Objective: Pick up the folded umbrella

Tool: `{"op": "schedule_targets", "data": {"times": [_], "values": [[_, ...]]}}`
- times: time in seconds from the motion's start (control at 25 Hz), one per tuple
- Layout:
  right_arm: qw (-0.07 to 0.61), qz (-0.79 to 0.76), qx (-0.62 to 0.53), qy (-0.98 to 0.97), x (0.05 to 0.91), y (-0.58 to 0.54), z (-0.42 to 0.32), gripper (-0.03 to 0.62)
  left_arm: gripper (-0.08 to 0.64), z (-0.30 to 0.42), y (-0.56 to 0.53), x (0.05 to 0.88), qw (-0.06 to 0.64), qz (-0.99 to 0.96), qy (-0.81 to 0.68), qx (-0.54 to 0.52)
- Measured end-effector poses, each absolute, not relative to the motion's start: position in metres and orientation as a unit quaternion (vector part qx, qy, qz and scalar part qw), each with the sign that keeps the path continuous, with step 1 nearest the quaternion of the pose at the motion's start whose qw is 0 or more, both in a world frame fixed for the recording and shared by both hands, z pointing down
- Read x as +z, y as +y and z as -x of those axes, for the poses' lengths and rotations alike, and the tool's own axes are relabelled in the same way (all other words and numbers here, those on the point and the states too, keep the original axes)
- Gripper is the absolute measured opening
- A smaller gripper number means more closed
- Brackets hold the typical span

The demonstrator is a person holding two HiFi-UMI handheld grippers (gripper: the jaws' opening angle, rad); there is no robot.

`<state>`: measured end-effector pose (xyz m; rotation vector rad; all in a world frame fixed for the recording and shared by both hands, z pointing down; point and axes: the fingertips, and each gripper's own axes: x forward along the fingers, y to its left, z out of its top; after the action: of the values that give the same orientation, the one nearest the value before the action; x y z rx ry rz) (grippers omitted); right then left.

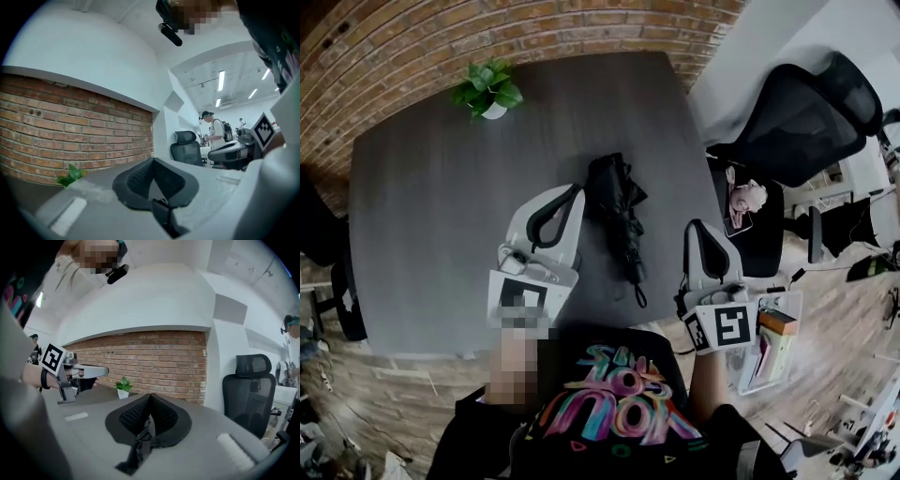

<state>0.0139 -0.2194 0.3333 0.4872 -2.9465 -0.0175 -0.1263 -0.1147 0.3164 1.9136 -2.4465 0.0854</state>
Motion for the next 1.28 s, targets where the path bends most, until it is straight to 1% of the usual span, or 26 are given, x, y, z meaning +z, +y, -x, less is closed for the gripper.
{"op": "schedule_targets", "data": {"times": [0.32, 0.64, 1.28], "values": [[0.057, -0.053, -0.007, -0.997, 0.328, -0.229, 0.018, 0.000, -0.012, 0.125, -0.105, 0.306, 0.011, -0.544, -0.838, 0.047], [0.054, 0.002, -0.009, -0.998, 0.327, -0.220, 0.035, 0.000, -0.011, 0.120, -0.083, 0.301, 0.015, -0.503, -0.863, 0.044], [0.086, 0.022, -0.038, -0.995, 0.340, -0.183, 0.044, 0.000, -0.011, 0.121, -0.036, 0.307, 0.026, -0.486, -0.873, 0.038]]}}
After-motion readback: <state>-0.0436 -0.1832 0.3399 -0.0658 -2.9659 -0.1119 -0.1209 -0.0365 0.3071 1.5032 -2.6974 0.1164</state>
